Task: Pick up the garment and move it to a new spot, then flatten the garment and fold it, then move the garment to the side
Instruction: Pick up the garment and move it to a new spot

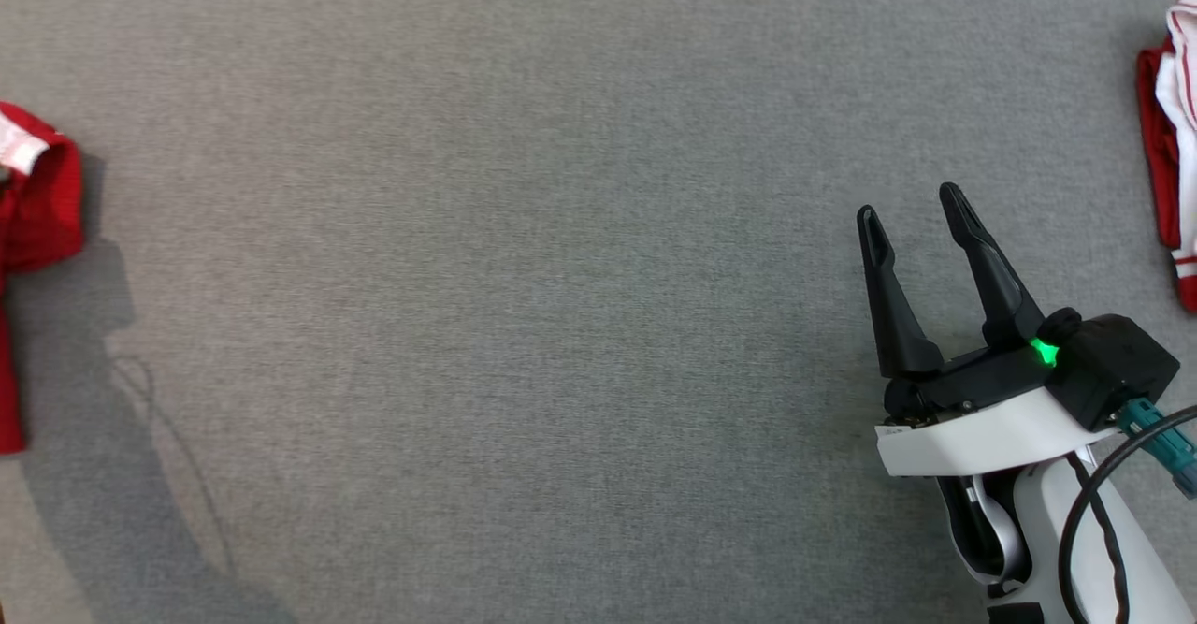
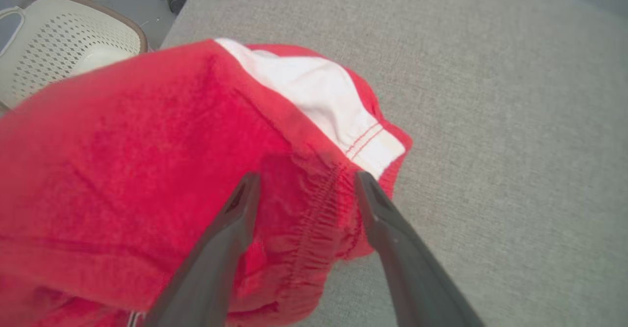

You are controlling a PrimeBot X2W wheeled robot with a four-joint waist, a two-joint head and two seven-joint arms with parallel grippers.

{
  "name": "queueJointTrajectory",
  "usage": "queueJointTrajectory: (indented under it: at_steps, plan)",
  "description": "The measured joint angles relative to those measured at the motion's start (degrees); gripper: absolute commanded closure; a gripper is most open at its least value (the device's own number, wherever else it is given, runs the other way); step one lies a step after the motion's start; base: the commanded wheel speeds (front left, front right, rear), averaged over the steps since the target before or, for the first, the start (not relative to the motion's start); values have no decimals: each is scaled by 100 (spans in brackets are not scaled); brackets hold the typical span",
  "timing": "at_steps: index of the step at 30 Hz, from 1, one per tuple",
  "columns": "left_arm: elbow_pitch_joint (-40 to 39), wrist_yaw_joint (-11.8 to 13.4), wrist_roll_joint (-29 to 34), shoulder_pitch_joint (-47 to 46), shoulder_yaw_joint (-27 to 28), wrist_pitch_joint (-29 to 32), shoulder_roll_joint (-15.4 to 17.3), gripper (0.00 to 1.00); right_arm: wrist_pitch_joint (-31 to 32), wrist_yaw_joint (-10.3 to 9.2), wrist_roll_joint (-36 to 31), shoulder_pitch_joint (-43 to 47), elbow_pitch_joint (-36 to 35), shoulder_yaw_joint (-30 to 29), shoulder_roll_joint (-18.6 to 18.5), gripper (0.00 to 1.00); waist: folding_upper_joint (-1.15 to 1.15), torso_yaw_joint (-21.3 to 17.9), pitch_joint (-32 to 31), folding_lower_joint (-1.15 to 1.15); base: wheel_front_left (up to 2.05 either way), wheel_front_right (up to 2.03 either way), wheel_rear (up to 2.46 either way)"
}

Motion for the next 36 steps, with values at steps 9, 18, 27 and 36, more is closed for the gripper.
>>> queueJointTrajectory:
  at_steps: [9,18,27,36]
  plan:
    - [325,0,-40,-41,-327,639,57,0,0,0,-44,-56,-45,-3,40,0,0,-315,308,0,0,0,0]
    - [400,1,-138,-96,-405,678,78,100,0,0,-91,-45,-35,-69,56,0,0,-336,254,0,0,0,0]
    - [343,1,-144,-93,-556,358,12,100,0,0,-100,-8,63,-54,65,0,0,-251,-33,0,0,0,0]
    - [-681,0,-668,68,-950,363,-97,100,0,0,19,227,179,-111,65,0,0,-197,-557,0,0,0,0]
